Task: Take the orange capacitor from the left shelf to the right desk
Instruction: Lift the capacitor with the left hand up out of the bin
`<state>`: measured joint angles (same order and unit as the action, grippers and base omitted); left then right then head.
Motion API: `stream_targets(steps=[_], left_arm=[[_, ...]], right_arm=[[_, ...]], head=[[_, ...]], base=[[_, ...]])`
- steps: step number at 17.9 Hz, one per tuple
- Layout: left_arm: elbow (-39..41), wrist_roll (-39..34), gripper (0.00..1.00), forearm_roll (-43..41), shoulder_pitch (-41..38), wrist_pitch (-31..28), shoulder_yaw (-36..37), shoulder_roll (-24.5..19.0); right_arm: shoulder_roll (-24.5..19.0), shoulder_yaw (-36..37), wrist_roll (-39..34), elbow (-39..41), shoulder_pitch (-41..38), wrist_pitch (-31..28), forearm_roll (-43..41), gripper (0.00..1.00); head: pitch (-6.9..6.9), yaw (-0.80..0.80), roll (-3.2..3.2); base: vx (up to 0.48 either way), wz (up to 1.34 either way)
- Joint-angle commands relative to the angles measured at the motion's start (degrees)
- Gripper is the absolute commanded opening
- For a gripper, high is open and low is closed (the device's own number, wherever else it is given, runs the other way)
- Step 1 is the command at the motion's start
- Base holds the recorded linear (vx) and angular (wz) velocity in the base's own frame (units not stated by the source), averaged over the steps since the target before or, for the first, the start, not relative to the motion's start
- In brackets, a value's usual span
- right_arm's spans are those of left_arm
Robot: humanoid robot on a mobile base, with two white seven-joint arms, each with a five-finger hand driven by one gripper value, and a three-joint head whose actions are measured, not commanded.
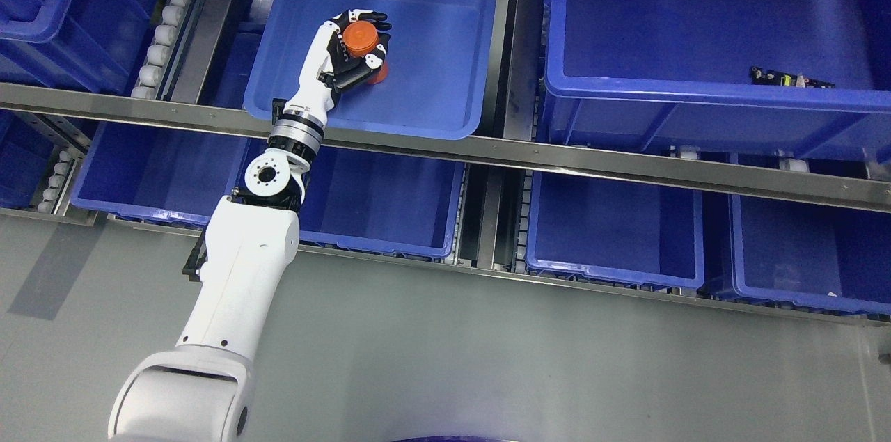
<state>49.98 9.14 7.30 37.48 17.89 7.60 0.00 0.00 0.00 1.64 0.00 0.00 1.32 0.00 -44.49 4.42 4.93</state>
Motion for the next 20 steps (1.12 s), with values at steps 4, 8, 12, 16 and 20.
stream_targets(steps=[4, 8, 12, 16, 20], left_arm=[[0.5, -1.2, 0.0, 0.3, -0.8, 1.5, -0.2, -1.0], [10.0, -2.0, 0.0, 6.7, -0.5, 3.5, -0.3, -1.0], [16.9, -5.4, 0.01, 7.3, -0.6, 9.7, 0.5, -1.0], [18.9, -15.3, 0.01, 7.2, -1.1, 14.0, 1.2, -1.0], [25.5, -15.7, 0.01, 7.2, -4.4, 8.1, -0.8, -1.0]], right_arm=[[1.0, 0.7, 0.0, 1.0, -1.1, 0.0, 0.2, 1.0], [1.0, 0.7, 0.0, 1.0, -1.1, 0.0, 0.2, 1.0], [1.0, 0.7, 0.0, 1.0, -1.1, 0.1, 0.2, 1.0], [1.0, 0.7, 0.0, 1.0, -1.1, 0.0, 0.2, 1.0], [1.0, 0.7, 0.0, 1.0, -1.1, 0.0, 0.2, 1.0]], head=[[0.0, 0.0, 0.0], [0.0, 0.0, 0.0], [0.0, 0.0, 0.0], [0.0, 0.0, 0.0], [0.0, 0.0, 0.0]], base=[[0.0, 0.0], [0.0, 0.0], [0.0, 0.0], [0.0, 0.0], [0.0, 0.0]])
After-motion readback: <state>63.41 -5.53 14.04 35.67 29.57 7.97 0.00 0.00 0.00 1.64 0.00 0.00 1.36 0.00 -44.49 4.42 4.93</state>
